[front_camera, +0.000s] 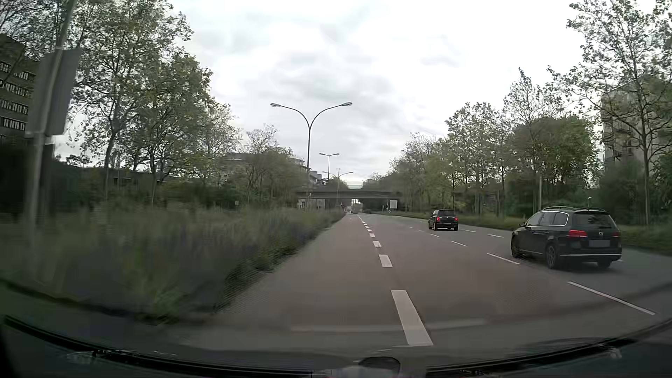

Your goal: Follow the waypoints while adhering to traffic rules and regulations

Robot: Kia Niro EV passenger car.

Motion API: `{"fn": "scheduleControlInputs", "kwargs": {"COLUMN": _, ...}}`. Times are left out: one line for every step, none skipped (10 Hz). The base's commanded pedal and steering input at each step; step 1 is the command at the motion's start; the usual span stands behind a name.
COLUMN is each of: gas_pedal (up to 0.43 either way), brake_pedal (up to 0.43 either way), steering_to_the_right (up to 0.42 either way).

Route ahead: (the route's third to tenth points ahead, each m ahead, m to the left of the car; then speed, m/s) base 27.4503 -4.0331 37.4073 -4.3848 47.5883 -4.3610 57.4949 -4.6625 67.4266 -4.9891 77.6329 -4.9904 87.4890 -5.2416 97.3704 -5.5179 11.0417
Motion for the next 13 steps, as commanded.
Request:
{"fn": "scheduleControlInputs", "kwargs": {"gas_pedal": 0.028, "brake_pedal": 0.0, "steering_to_the_right": 0.005}}
{"fn": "scheduleControlInputs", "kwargs": {"gas_pedal": 0.028, "brake_pedal": 0.0, "steering_to_the_right": 0.006}}
{"fn": "scheduleControlInputs", "kwargs": {"gas_pedal": 0.028, "brake_pedal": 0.0, "steering_to_the_right": 0.006}}
{"fn": "scheduleControlInputs", "kwargs": {"gas_pedal": 0.028, "brake_pedal": 0.0, "steering_to_the_right": 0.005}}
{"fn": "scheduleControlInputs", "kwargs": {"gas_pedal": 0.028, "brake_pedal": 0.0, "steering_to_the_right": 0.006}}
{"fn": "scheduleControlInputs", "kwargs": {"gas_pedal": 0.028, "brake_pedal": 0.0, "steering_to_the_right": 0.006}}
{"fn": "scheduleControlInputs", "kwargs": {"gas_pedal": 0.047, "brake_pedal": 0.0, "steering_to_the_right": 0.005}}
{"fn": "scheduleControlInputs", "kwargs": {"gas_pedal": 0.059, "brake_pedal": 0.0, "steering_to_the_right": 0.005}}
{"fn": "scheduleControlInputs", "kwargs": {"gas_pedal": 0.067, "brake_pedal": 0.0, "steering_to_the_right": 0.005}}
{"fn": "scheduleControlInputs", "kwargs": {"gas_pedal": 0.087, "brake_pedal": 0.0, "steering_to_the_right": 0.005}}
{"fn": "scheduleControlInputs", "kwargs": {"gas_pedal": 0.087, "brake_pedal": 0.0, "steering_to_the_right": 0.004}}
{"fn": "scheduleControlInputs", "kwargs": {"gas_pedal": 0.087, "brake_pedal": 0.0, "steering_to_the_right": 0.004}}
{"fn": "scheduleControlInputs", "kwargs": {"gas_pedal": 0.098, "brake_pedal": 0.0, "steering_to_the_right": 0.004}}
